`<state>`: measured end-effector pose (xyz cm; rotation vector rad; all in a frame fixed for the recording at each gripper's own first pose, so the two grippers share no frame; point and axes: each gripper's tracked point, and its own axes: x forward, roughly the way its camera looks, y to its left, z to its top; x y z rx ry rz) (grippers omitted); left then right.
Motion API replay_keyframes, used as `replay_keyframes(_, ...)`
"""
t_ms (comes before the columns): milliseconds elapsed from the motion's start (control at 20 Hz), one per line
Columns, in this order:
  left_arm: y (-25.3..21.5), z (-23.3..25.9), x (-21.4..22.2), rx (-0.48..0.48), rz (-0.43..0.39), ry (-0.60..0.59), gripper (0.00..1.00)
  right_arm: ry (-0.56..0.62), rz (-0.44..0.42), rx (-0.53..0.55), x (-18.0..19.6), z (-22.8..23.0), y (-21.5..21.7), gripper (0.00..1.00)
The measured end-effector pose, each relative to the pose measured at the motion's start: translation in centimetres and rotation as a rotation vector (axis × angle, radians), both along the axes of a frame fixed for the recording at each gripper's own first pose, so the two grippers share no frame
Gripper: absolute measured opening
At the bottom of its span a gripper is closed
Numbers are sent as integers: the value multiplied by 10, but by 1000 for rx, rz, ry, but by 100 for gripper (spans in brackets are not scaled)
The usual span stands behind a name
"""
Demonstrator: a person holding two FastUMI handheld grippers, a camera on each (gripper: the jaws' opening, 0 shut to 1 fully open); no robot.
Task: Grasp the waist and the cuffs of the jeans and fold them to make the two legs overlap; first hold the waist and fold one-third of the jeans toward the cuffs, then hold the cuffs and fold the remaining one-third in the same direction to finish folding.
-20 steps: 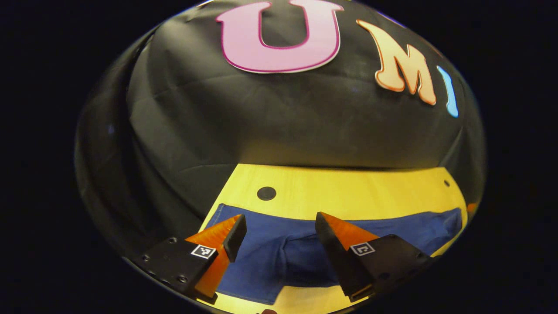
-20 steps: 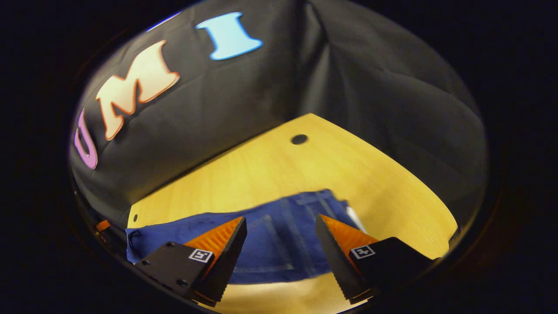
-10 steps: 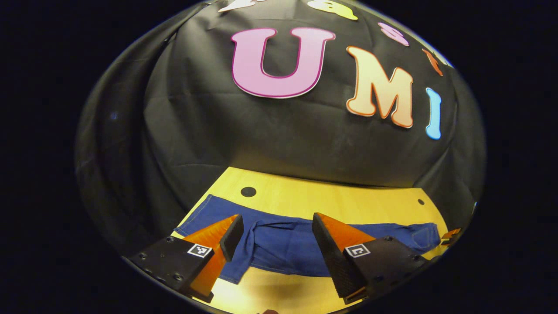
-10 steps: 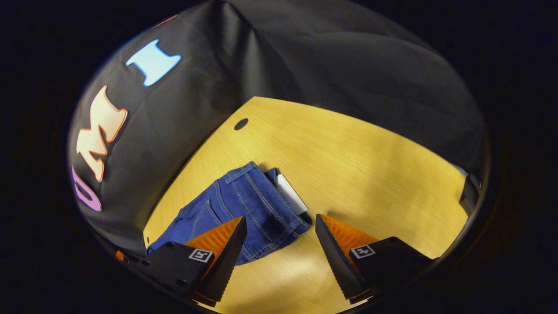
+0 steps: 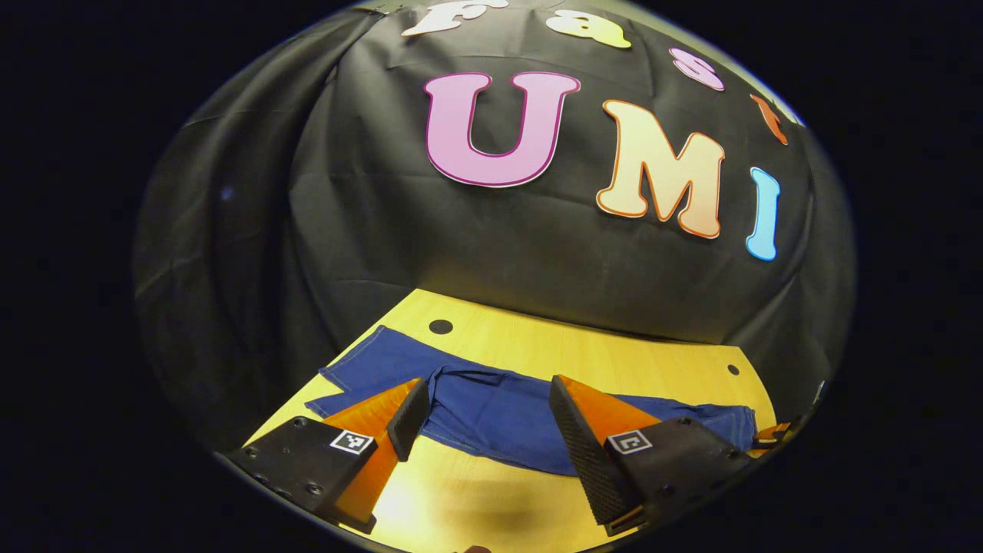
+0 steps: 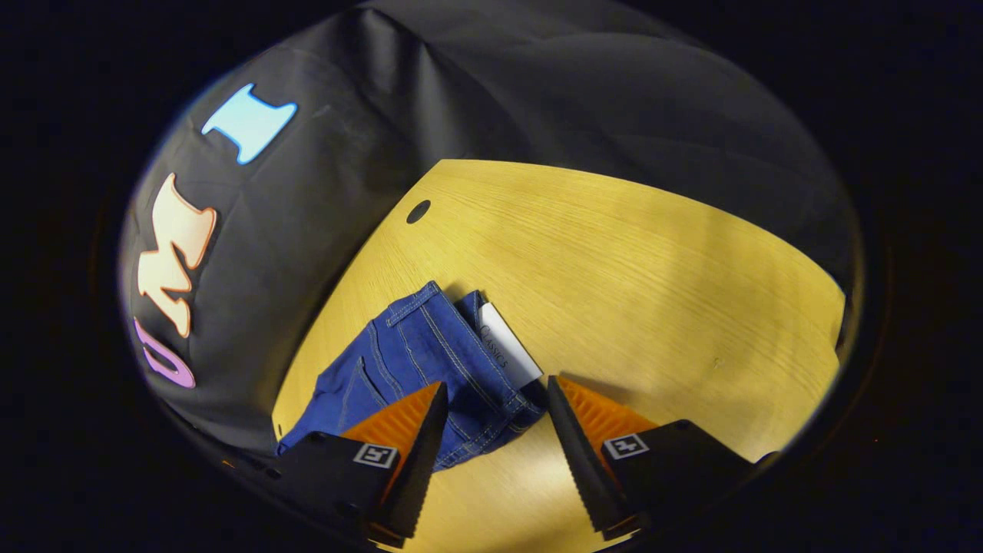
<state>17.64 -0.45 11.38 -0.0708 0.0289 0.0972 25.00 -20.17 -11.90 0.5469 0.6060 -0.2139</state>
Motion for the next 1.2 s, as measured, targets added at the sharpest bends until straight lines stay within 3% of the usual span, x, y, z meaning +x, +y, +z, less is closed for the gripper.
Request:
replay_keyframes(150,1,-8,8,-1,13,14,95,2,21,-70,-3,-3,-6,54)
replay_keyframes(200,2,-10,13,-1,18,18,95,5,25,-94,-3,-5,-8,44)
replay_keyframes(300,2,-11,18,0,15,26,95,13,60,-102,-5,-7,-4,38)
replay_keyframes(350,2,-9,16,1,13,31,95,15,80,-107,-5,-9,-1,27)
replay_keyframes(600,-6,-3,16,15,-5,28,95,33,139,-116,-7,-6,5,13)
replay_keyframes(650,-6,-4,16,16,-10,28,95,33,145,-116,-5,-10,7,6)
replay_keyframes(800,-6,-5,17,21,-26,32,95,-3,102,-137,-7,0,4,8)
replay_keyframes(850,-7,-7,17,26,-30,33,95,-8,90,-147,-9,4,4,3)
replay_keyframes(1200,4,-22,9,-10,-70,41,95,-68,84,-289,-14,46,14,3)
